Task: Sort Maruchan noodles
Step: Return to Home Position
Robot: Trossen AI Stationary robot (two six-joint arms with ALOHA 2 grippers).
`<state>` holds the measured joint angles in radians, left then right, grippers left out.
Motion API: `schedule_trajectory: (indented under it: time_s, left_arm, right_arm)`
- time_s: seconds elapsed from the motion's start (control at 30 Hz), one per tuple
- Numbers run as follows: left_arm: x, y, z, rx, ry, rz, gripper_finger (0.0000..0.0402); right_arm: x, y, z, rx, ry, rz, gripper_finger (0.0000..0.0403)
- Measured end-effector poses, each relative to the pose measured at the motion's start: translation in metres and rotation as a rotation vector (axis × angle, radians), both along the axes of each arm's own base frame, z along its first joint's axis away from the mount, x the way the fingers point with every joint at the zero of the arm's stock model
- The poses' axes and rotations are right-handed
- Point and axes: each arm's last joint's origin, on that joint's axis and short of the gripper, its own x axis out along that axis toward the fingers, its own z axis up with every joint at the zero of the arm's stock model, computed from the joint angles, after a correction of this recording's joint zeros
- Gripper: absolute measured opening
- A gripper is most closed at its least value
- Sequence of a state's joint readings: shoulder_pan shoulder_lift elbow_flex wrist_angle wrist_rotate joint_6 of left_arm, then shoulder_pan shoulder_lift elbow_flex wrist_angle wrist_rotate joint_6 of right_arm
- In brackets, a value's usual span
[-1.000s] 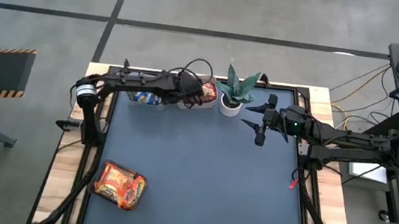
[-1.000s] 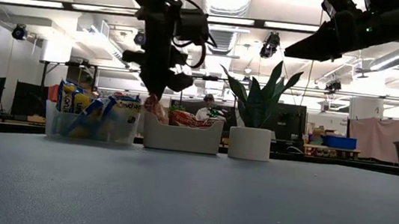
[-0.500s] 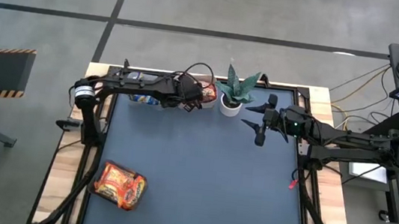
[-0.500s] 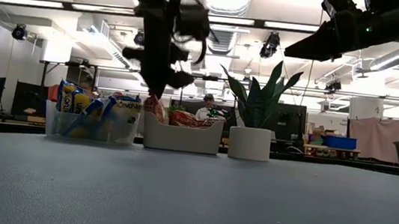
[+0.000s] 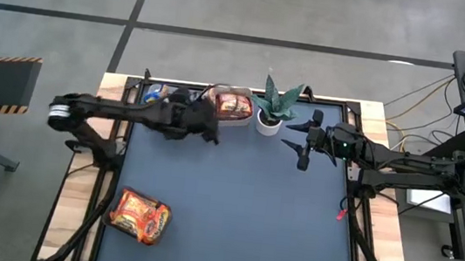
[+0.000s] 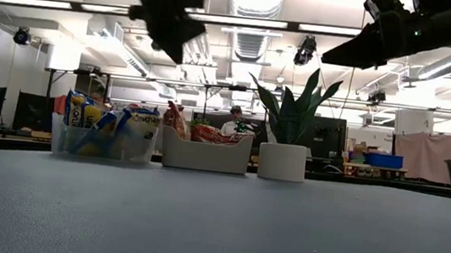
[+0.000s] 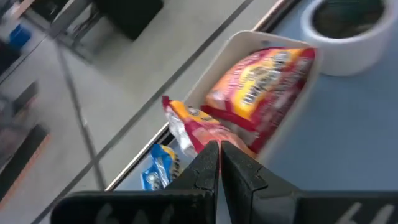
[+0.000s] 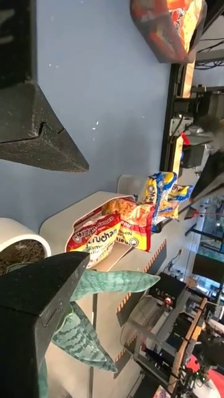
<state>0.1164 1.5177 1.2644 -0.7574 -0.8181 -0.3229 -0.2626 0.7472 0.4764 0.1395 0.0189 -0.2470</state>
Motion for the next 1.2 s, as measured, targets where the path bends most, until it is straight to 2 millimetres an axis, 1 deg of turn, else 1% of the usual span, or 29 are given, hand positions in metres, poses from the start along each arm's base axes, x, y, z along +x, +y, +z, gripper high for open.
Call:
schedule_trajectory:
  time_s: [0.1, 0.27, 0.4, 0.57, 0.77, 0.93, 1.03, 1.2]
  left_arm:
    - [-0.022, -0.018, 0.000, 0.012, -0.042, -0.066, 0.0000]
    - [-0.071, -0.039, 0.001, 0.011, -0.177, -0.149, 0.0000]
    - [-0.106, -0.045, -0.009, -0.041, -0.304, -0.250, 0.0000]
    - [-0.138, -0.046, -0.032, -0.025, -0.461, -0.370, 0.0000]
    - [-0.165, -0.046, -0.055, 0.006, -0.601, -0.460, 0.0000]
    - [-0.184, -0.046, -0.068, 0.015, -0.666, -0.466, 0.0000]
    - [-0.193, -0.046, -0.072, 0.014, -0.720, -0.487, 0.0000]
    - [-0.205, -0.046, -0.075, 0.015, -0.778, -0.507, 0.0000]
  right_arm:
    - [-0.001, 0.001, 0.000, 0.002, -0.005, 0.016, 0.0210]
    - [-0.005, 0.003, 0.003, -0.008, -0.025, 0.058, 0.0210]
    - [-0.012, 0.005, -0.001, -0.025, -0.035, 0.061, 0.0210]
    - [-0.024, 0.009, -0.004, -0.035, -0.076, 0.077, 0.0210]
    - [-0.041, 0.013, -0.012, -0.022, -0.132, 0.074, 0.0210]
    - [-0.058, 0.018, -0.024, 0.043, -0.214, 0.080, 0.0210]
    - [-0.067, 0.021, -0.035, 0.045, -0.246, 0.094, 0.0210]
    - [-0.081, 0.024, -0.031, 0.005, -0.343, 0.076, 0.0210]
